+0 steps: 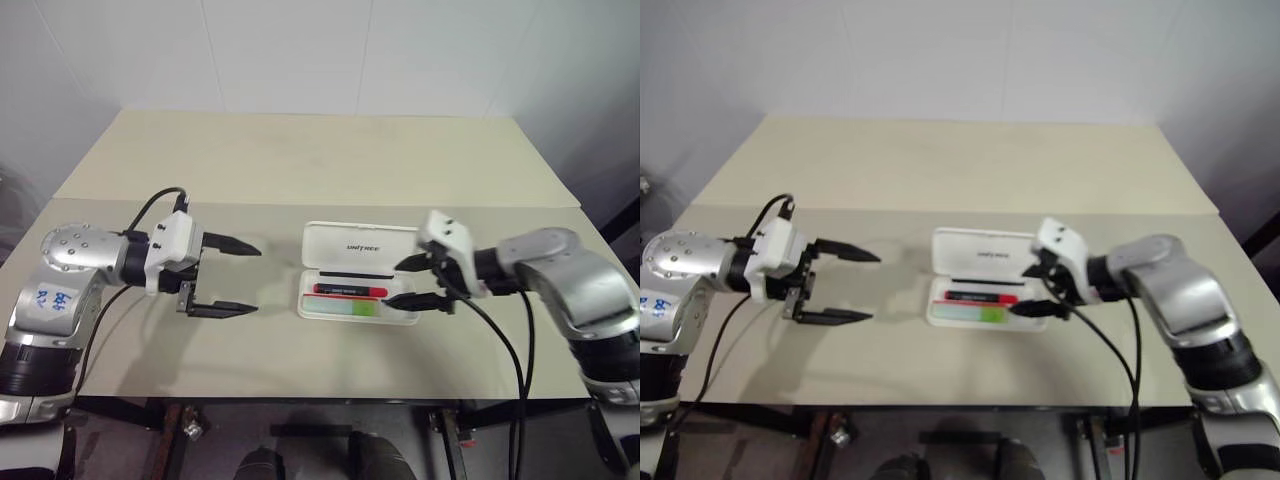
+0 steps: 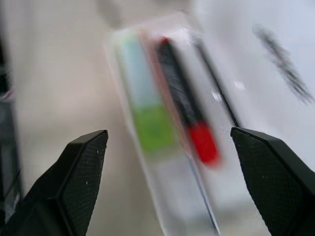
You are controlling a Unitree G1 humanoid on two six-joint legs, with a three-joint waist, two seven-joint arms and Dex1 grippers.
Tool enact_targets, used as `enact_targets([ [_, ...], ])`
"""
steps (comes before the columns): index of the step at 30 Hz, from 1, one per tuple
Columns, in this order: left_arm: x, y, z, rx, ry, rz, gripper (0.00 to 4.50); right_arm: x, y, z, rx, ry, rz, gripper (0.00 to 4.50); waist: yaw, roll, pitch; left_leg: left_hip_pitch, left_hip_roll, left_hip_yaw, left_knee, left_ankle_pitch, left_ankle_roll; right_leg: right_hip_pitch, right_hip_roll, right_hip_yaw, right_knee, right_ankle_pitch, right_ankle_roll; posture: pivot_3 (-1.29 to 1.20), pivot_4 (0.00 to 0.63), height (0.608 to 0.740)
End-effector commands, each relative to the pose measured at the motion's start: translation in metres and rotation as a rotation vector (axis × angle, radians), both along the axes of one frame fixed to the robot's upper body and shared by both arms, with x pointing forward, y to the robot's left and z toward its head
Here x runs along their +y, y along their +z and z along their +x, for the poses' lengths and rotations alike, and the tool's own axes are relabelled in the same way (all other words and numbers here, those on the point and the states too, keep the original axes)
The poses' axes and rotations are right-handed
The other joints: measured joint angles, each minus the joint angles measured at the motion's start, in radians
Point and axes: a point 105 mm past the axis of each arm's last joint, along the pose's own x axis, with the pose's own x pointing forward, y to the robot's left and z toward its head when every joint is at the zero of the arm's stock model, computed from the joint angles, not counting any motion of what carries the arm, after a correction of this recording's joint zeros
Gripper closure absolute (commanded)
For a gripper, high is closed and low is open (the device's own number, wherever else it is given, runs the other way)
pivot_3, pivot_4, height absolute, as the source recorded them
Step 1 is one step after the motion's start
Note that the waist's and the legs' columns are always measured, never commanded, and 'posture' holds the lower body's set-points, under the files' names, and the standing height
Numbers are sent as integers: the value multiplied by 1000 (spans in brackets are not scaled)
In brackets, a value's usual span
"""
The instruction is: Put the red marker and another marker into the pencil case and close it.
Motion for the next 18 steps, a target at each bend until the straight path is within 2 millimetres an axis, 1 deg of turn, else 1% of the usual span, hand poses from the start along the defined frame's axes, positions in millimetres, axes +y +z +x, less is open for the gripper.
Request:
enact_targets([
  [1, -8, 7, 2, -12, -22, -7, 0, -30, 10, 5, -81, -184, -8, 267, -1, 0, 0, 0, 0, 0, 0, 0, 0, 0, 0, 0, -1, 0, 0, 0, 150, 740],
  [3, -13, 8, 5, -5, -35, -5, 0, -47, 4, 10, -94, -303, -25, 267, -3, 0, 0, 0, 0, 1, 0, 0, 0, 0, 0, 1, -3, 0, 0, 0, 150, 740],
  [5, -17, 10, 9, -2, -37, 3, 0, -60, 0, 14, -97, -390, -33, 267, -3, 0, 0, 1, 0, 1, 0, 0, 0, 0, 0, 1, -3, 0, 0, 0, 150, 740],
  [8, -22, 14, 20, -4, -18, 19, 0, -72, -6, 21, -77, -495, -39, 267, -2, 0, 0, 1, 0, 1, 1, 0, 0, 0, 1, 1, -2, 0, 1, 0, 150, 740],
  [13, -31, 21, 27, -16, -34, 34, 0, -83, -11, 31, -53, -603, -87, 267, -3, 0, 0, 0, 0, 1, 1, 0, 0, 0, 1, 2, -3, 1, 1, 0, 150, 740],
  [18, -35, 19, 24, -16, -61, 38, 0, -83, -13, 45, 3, -706, -92, 267, -6, 0, 0, 0, 0, 1, 0, 0, 0, 0, 1, 2, -5, 1, 2, 0, 150, 740],
])
